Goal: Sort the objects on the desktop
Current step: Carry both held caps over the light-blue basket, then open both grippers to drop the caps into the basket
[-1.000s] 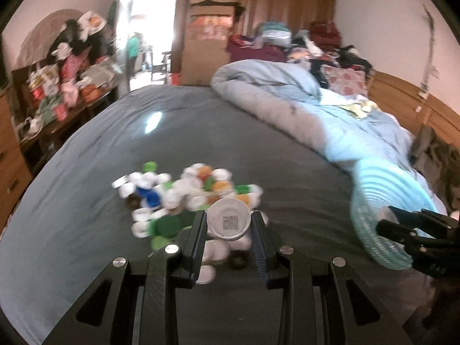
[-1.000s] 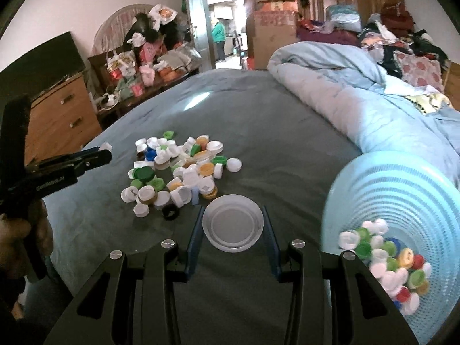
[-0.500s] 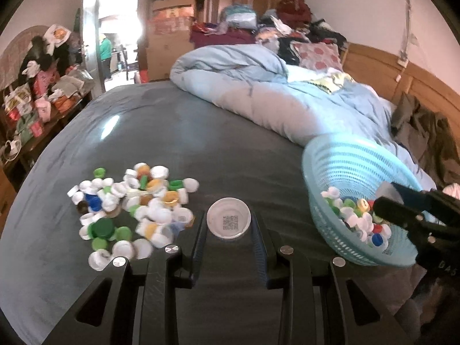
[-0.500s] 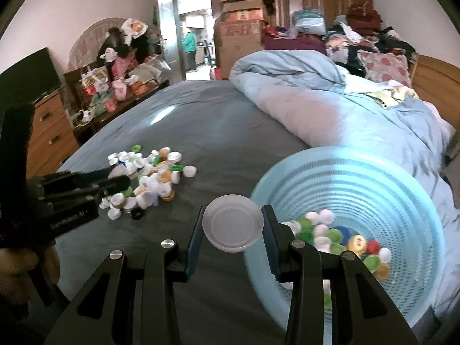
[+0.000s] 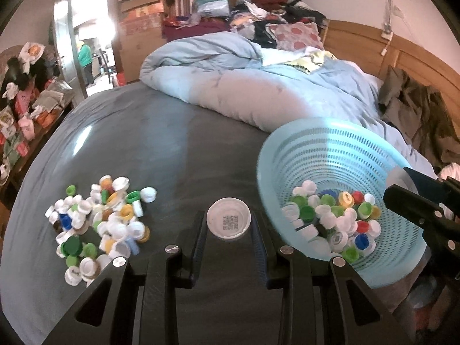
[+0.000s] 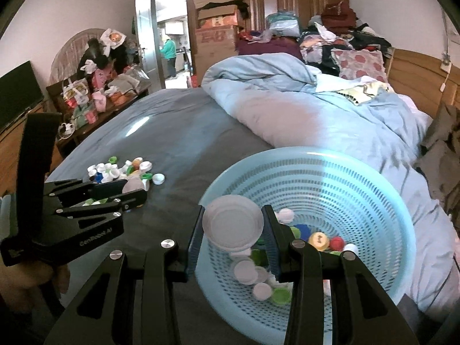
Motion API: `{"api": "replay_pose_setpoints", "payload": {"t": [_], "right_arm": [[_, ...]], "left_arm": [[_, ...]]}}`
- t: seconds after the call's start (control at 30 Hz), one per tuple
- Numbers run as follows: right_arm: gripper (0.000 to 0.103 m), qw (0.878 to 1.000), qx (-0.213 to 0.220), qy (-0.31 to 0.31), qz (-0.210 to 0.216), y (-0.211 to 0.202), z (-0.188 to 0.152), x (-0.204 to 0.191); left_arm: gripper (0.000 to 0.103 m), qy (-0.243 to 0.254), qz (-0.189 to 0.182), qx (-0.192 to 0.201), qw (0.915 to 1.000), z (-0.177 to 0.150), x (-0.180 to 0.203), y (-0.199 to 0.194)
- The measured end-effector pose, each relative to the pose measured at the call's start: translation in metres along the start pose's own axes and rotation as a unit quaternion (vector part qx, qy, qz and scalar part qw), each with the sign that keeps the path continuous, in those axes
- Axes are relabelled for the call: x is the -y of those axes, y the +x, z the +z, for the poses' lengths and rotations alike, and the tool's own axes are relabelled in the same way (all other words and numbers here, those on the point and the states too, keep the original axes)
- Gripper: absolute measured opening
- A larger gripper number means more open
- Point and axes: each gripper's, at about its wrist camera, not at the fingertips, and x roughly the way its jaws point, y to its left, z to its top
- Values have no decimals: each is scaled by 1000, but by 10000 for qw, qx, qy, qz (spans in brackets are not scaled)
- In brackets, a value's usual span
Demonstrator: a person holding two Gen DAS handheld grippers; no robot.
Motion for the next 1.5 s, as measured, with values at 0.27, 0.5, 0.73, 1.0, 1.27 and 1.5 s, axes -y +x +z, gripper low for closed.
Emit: {"api": "replay_pose_setpoints", "payload": {"t": [0.27,0.5,0.73,1.0,1.27,1.5], "right_arm": [[35,9994,-113,240,-203,-3,-4,35],[35,9988,-210,372,-252,0,-7,58],[35,9974,-424,535,-219,10,-13,75],[35,9949,-766,620,-193,24,-12,95],[35,9916,-1060,740,-39,39,-21,103],[35,9914,-1085,734,-3,39,-23,100]], "left_arm": [[33,272,-134,-102,9995,14,36,16],[33,414,-270,-303,9983,23,61,34],[33,683,-517,-760,9934,29,90,59],[33,919,-914,-1468,9806,39,118,89],[33,1084,-1022,-1770,9729,37,131,105],[33,1093,-1013,-1691,9743,39,131,102]]}}
